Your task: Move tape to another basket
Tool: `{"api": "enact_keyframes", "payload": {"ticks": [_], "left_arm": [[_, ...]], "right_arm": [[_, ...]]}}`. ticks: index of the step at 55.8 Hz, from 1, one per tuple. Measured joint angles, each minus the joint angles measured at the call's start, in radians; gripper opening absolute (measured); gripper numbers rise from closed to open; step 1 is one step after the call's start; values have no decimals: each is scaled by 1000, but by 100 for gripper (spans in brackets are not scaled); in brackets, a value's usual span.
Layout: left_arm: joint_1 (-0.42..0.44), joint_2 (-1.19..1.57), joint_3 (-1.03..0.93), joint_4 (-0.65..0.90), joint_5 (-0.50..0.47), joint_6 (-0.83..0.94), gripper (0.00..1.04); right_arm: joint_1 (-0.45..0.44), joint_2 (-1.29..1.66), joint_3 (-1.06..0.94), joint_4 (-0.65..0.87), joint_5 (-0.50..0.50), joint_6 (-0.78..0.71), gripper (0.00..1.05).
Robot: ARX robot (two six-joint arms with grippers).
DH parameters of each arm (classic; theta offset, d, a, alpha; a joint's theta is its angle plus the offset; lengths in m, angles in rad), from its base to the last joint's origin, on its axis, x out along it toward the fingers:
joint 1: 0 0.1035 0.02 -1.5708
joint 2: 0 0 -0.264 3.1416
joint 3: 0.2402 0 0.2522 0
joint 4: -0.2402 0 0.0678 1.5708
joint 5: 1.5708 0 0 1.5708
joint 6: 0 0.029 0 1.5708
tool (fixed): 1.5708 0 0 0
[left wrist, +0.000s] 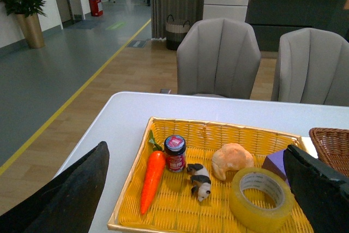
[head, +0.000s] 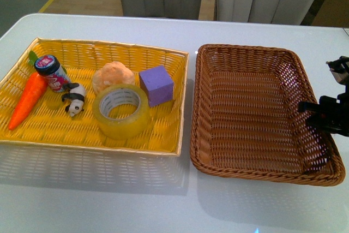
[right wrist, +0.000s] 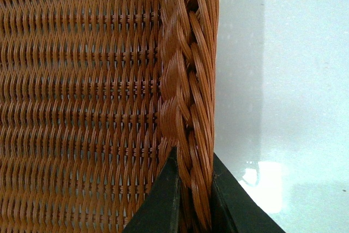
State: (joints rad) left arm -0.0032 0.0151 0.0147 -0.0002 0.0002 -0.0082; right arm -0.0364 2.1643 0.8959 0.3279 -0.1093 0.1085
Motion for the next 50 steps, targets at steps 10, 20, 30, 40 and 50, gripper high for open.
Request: {"api": "enact_keyframes", "payload": {"ticks": [10,20,30,40,50], "left_arm": [[0,0,0,0,0,0,96],[0,0,0,0,0,0,96],[0,0,0,0,0,0,96],[0,0,0,0,0,0,96],[0,0,0,0,0,0,96]], "right_arm": [[10,0,-3,14,-3,0,22],[-24,-48,-42,59,11,-20,50],[-77,-181,-122,140,-13,-33,76],[-103,-356,-241,234,-39,-67,96],[-84,-350,-460,752,-6,-91,68]]}}
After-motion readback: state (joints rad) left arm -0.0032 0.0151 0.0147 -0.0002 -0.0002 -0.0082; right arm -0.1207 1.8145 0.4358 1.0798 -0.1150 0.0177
